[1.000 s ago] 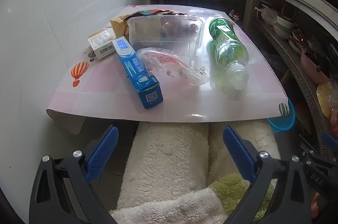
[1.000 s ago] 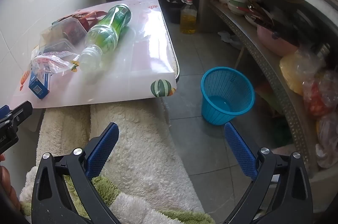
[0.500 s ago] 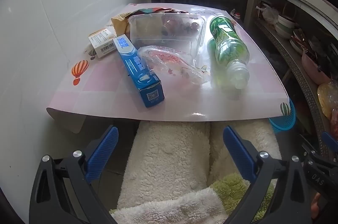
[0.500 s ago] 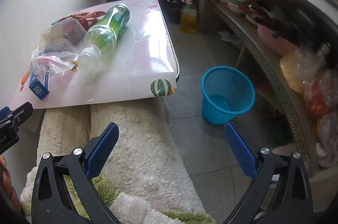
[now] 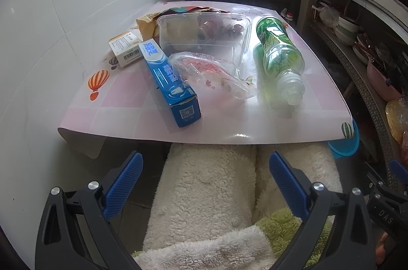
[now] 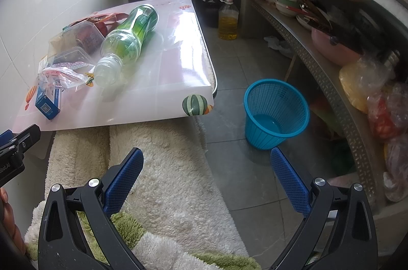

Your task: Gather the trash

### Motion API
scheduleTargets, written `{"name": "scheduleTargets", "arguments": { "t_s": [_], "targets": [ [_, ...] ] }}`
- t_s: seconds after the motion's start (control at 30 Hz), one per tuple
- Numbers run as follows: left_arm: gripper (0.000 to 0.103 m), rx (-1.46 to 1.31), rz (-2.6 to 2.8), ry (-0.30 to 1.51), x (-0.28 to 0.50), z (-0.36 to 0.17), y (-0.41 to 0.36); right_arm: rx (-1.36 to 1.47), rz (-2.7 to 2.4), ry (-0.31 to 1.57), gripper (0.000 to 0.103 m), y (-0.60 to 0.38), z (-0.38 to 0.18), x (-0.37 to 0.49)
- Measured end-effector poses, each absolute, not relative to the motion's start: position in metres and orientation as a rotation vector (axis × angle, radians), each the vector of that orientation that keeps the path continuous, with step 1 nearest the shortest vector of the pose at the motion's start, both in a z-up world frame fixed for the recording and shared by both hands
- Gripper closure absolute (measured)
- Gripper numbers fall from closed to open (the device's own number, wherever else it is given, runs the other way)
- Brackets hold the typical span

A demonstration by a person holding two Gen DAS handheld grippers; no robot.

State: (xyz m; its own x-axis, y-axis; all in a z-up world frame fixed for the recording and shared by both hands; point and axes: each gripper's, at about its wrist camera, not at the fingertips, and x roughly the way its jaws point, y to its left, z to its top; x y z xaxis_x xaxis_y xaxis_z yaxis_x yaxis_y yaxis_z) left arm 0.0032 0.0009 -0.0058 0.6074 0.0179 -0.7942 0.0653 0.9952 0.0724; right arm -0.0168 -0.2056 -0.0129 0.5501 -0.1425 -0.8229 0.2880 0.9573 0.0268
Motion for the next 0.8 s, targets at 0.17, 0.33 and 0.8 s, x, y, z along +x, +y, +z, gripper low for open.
{"name": "scheduleTargets", "arguments": {
  "t_s": [0.17, 0.33, 0.8],
  "targets": [
    [0.006, 0.097, -0.027, 0.920, 0.0035, -0.0060, 0.0015, 0.167, -0.256, 0.955, 0.008, -0.2062, -0.0127, -0.0171],
    [0.006, 0.098, -0.026, 0.922, 0.0035, -0.0064, 0.0023, 0.167, -0.255, 0.955, 0.008, -0.2064, -0.0126, -0.0172],
    [0.006, 0.099, -0.026, 0.923, 0.0047, -0.0069, 0.0035, 0.167, -0.256, 0.952, 0.008, -0.2035, -0.0126, -0.0158]
  ]
}}
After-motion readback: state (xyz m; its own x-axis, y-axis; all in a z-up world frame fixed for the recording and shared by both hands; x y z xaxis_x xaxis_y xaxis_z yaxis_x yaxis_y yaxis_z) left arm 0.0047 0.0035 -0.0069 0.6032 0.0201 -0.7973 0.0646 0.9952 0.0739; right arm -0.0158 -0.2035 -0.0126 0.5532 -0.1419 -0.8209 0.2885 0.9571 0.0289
